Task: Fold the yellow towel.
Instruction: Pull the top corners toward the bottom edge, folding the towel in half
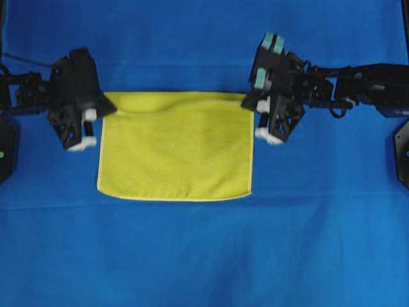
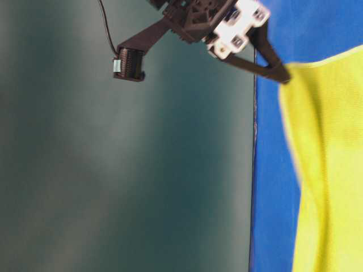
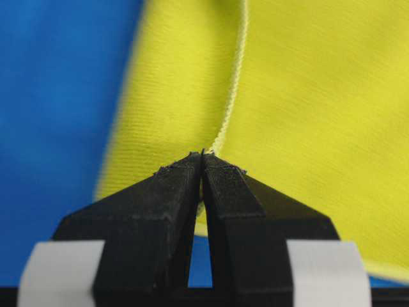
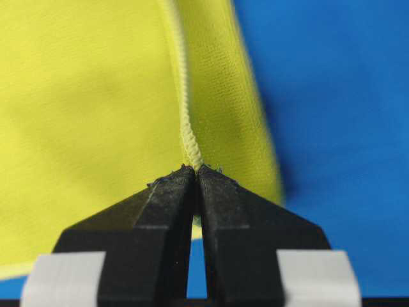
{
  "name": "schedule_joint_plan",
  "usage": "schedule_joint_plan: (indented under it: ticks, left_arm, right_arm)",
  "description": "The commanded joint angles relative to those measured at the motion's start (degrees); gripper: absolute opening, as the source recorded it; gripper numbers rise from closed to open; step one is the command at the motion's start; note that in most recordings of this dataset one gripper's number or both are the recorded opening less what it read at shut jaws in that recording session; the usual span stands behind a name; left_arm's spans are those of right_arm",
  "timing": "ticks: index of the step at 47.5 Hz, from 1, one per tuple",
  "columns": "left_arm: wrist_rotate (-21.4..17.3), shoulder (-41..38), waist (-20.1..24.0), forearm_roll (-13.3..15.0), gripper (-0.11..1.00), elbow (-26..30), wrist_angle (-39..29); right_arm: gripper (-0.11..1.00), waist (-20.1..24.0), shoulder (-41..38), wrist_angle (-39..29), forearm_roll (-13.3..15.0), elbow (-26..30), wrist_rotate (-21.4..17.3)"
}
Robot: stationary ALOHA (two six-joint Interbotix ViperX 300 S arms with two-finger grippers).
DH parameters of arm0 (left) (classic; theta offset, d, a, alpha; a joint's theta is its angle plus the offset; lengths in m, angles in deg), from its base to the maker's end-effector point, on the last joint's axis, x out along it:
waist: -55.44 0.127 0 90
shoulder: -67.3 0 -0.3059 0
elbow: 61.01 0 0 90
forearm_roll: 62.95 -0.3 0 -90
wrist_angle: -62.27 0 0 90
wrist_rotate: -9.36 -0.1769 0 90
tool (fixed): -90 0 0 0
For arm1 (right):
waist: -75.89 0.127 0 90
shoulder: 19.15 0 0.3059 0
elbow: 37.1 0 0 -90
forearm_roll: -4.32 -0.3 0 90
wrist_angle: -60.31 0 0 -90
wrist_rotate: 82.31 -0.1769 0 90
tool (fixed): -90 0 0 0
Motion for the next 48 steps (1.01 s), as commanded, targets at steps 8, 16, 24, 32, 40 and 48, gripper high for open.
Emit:
schedule_joint_plan:
  ticks: [8, 16, 24, 32, 40, 48]
  left_arm:
    - [9.14, 0.53, -12.04, 0.26, 0.02, 0.26, -2.11]
    - [17.58, 0.53, -21.01, 0.18, 0.02, 0.79, -2.11]
    - [22.68, -0.35, -25.40, 0.26, 0.02, 1.32, -2.29]
    - [23.03, -0.53, -26.10, 0.18, 0.02, 1.32, -2.02]
    - [23.03, -0.53, -25.93, 0.18, 0.02, 1.49, -1.49]
    - [23.29, -0.53, -25.93, 0.18, 0.02, 1.76, -1.49]
  right_arm:
    - [0.03, 8.44, 1.32, -1.58, -0.88, 0.00, -5.80]
    - [0.03, 13.89, 1.32, -1.23, -0.88, 0.00, -10.46]
    - [0.03, 17.31, 1.14, -0.62, -0.88, 0.09, -14.15]
    - [0.03, 18.28, 0.88, -0.53, -0.88, 0.26, -15.03]
    - [0.03, 18.37, 0.88, -0.18, -0.88, 0.26, -15.12]
    - [0.05, 19.34, 0.79, -0.09, -0.88, 0.53, -15.12]
